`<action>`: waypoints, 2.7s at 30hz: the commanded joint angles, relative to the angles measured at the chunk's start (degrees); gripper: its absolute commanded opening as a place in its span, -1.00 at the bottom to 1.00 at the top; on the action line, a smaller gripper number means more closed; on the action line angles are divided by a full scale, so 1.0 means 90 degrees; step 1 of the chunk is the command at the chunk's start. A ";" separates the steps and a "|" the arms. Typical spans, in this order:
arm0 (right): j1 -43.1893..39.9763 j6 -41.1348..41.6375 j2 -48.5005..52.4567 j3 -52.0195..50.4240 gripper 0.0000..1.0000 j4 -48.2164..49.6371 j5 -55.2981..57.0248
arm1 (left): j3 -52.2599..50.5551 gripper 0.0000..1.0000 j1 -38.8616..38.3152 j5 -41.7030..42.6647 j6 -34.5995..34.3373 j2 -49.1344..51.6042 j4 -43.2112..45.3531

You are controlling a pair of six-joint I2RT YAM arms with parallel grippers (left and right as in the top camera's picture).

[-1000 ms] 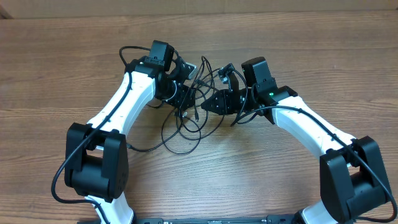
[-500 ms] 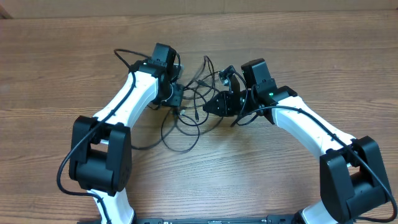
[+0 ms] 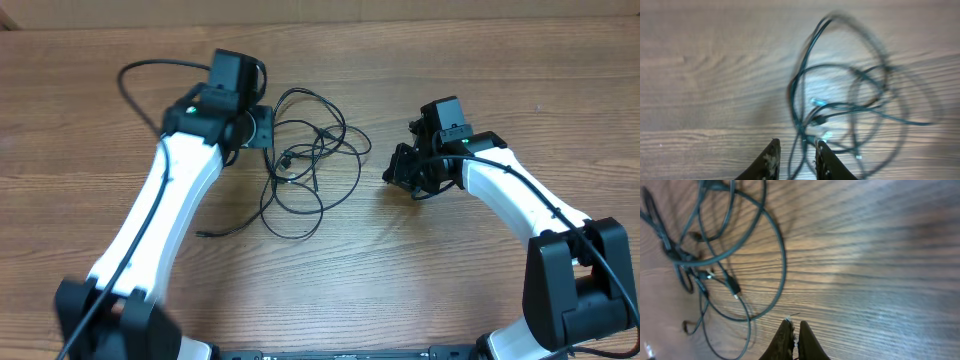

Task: Untangle cables

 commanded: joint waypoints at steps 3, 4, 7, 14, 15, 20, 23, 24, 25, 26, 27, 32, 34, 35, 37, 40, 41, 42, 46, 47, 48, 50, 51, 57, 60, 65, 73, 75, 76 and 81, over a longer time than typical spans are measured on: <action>-0.0017 -0.0597 -0.0192 0.0423 -0.92 -0.0202 -0.0444 | 0.0083 -0.19 -0.0015 0.0359 -0.0015 -0.0080 -0.0141; -0.0022 -0.0619 -0.0248 0.0500 -0.91 -0.0238 -0.0393 | 0.0073 -0.10 -0.0005 0.0362 -0.0022 0.0019 -0.0136; -0.0022 -0.0617 -0.0318 0.0573 -0.47 -0.0250 -0.0301 | 0.0070 0.07 0.0010 0.0362 -0.0022 0.0449 -0.0085; -0.0019 -0.0622 -0.0311 0.0571 -0.28 -0.0580 -0.0180 | 0.0070 -0.01 0.0335 0.0151 -0.0646 0.1695 0.0039; -0.0019 -0.0644 -0.0311 0.0571 -0.28 -0.0588 -0.0180 | 0.0070 -0.04 0.0379 0.0153 -0.0668 0.1843 0.0102; -0.0019 -0.0644 -0.0311 0.0571 -0.28 -0.0583 -0.0180 | 0.0070 -0.08 0.0369 0.0199 -0.0712 0.2506 0.0515; -0.0019 -0.0641 -0.0311 0.0571 -0.27 -0.0568 -0.0180 | 0.0070 -0.10 0.0345 0.0362 -0.0712 0.2795 0.0736; -0.0010 -0.0641 -0.0311 0.0571 -0.27 -0.0568 -0.0180 | 0.0070 -0.10 0.0345 0.0423 -0.0714 0.2863 0.0780; -0.0007 -0.0641 -0.0311 0.0571 -0.27 -0.0568 -0.0180 | 0.0070 -0.13 0.0345 0.0464 -0.0794 0.2941 0.0818; -0.0007 -0.0641 -0.0311 0.0571 -0.27 -0.0568 -0.0180 | 0.0070 -0.15 0.0345 0.0461 -0.0882 0.3014 0.0850; -0.0007 -0.0644 -0.0311 0.0571 -0.28 -0.0568 -0.0180 | 0.0070 -0.18 0.0345 0.0461 -0.0942 0.3055 0.0874; -0.0007 -0.0641 -0.0311 0.0571 -0.26 -0.0568 -0.0126 | 0.0070 -0.55 0.0345 0.0457 -0.0971 0.3167 0.0920; -0.0007 -0.0641 -0.0311 0.0571 -0.26 -0.0566 -0.0117 | 0.0070 -0.69 0.0345 0.0457 -0.0971 0.3167 0.0933; -0.0007 -0.0641 -0.0311 0.0571 -0.26 -0.0563 -0.0104 | 0.0073 -0.77 0.0345 0.0459 -0.0974 0.3167 0.0947; -0.0007 -0.0641 -0.0311 0.0571 -0.26 -0.0559 -0.0051 | 0.0092 -0.81 0.0345 0.0459 -0.0998 0.3162 0.0957; -0.0007 -0.0641 -0.0311 0.0571 -0.25 -0.0527 -0.0012 | 0.0255 -0.91 0.0345 0.0461 -0.0996 0.3150 0.0857; -0.0007 -0.0641 -0.0311 0.0571 -0.25 -0.0505 -0.0012 | 0.0389 -0.92 0.0345 0.0454 -0.0993 0.3118 0.0743; -0.0007 -0.0639 -0.0311 0.0571 -0.25 -0.0493 -0.0012 | 0.0512 -0.92 0.0345 0.0452 -0.0991 0.3082 0.0639; -0.0007 -0.0639 -0.0311 0.0571 -0.25 -0.0491 -0.0012 | 0.0952 -0.92 0.0345 0.0389 -0.0959 0.2994 0.0223; -0.0007 -0.0641 -0.0311 0.0571 -0.26 -0.0493 -0.0012 | 0.1076 -0.92 0.0345 0.0403 -0.0869 0.2956 0.0097; -0.0007 -0.0641 -0.0311 0.0571 -0.26 -0.0493 -0.0015 | 0.1163 -0.92 0.0345 0.0410 -0.0814 0.2939 0.0012; -0.0007 -0.0646 -0.0311 0.0573 -0.28 -0.0491 -0.0044 | 0.1416 -0.91 0.0316 0.0415 -0.0610 0.2824 -0.0274; -0.0010 -0.0843 -0.0318 0.0580 -0.35 -0.0491 -0.0308 | 0.1498 -0.91 0.0294 0.0418 -0.0537 0.2778 -0.0369; -0.0121 -0.1600 -0.0622 0.1421 -0.22 -0.0359 -0.2936 | 0.2181 -0.92 0.0017 0.1501 0.0906 0.1707 -0.0845; -0.0056 -0.1593 -0.0823 0.2076 -0.09 -0.0471 -0.2948 | 0.2200 -0.91 -0.0092 0.2336 0.1472 0.0993 -0.0801; 0.0126 -0.0937 -0.0852 0.2477 -0.10 -0.0308 -0.2764 | 0.2200 -0.91 -0.0085 0.3339 0.1875 0.0284 -0.0855; 0.0248 -0.0170 -0.0850 0.2477 -0.11 -0.0605 -0.1817 | 0.2208 -0.92 -0.0085 0.3730 0.1860 0.0194 -0.0979; 0.0289 -0.0129 -0.0843 0.2475 -0.10 -0.0724 -0.1542 | 0.2234 -0.92 -0.0085 0.3786 0.1749 0.0158 -0.0886; 0.0316 -0.0129 -0.0833 0.2472 -0.08 -0.0753 -0.1396 | 0.2302 -0.91 -0.0085 0.3864 0.1644 0.0117 -0.0840; 0.0442 -0.0010 -0.0537 0.2470 -0.04 -0.0702 -0.0969 | 0.2832 -0.92 -0.0085 0.4228 0.1243 -0.0124 -0.0852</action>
